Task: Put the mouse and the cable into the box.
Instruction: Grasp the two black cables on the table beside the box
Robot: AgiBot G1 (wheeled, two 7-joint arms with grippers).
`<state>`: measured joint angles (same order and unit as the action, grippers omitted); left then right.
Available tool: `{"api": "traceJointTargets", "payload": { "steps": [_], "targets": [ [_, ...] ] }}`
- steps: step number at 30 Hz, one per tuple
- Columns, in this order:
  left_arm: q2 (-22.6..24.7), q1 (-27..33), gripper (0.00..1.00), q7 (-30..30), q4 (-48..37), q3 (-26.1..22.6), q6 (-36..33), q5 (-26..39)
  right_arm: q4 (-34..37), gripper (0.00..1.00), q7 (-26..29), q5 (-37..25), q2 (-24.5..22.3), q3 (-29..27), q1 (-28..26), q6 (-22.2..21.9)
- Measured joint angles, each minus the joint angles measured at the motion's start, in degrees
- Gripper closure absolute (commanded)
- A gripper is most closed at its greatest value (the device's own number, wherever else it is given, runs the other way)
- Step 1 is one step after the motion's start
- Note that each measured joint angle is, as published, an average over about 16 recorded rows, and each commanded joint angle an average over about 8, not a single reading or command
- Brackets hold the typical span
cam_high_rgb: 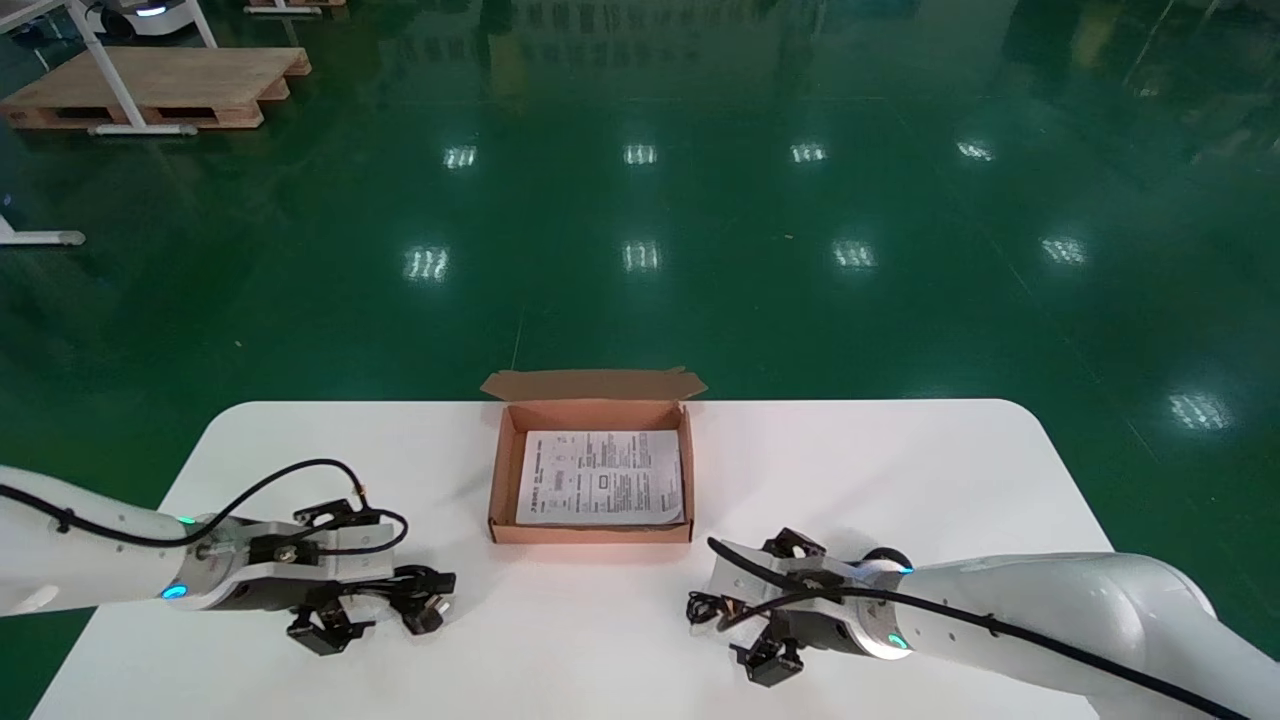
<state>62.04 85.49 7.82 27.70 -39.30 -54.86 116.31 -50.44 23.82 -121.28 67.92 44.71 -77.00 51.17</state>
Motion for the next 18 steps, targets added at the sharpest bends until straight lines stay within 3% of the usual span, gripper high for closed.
{"api": "traceJointTargets", "payload": {
  "steps": [1, 8, 10, 18],
  "targets": [
    [0.02, 0.03, 0.07, 0.06, -0.09, 0.01, 0.01, -0.02, 0.7, 0.06, -0.2, -0.06, 0.35, 0.03, -0.17, -0.29],
    [0.11, 0.13, 0.95, 0.27, -0.45, 0.04, 0.06, -0.11, 3.36, 0.93, -0.8, -0.2, 1.61, 0.02, -0.89, -1.44],
    [0.12, 0.14, 1.0, 0.28, -0.48, 0.04, 0.07, -0.12, 3.5, 1.0, -0.8, -0.22, 1.68, 0.01, -0.93, -1.54],
    [0.11, 0.14, 1.0, 0.27, -0.4, 0.03, 0.07, -0.11, 3.01, 1.0, -0.8, -0.04, 1.4, -0.02, -0.81, -1.23]
  ]
}}
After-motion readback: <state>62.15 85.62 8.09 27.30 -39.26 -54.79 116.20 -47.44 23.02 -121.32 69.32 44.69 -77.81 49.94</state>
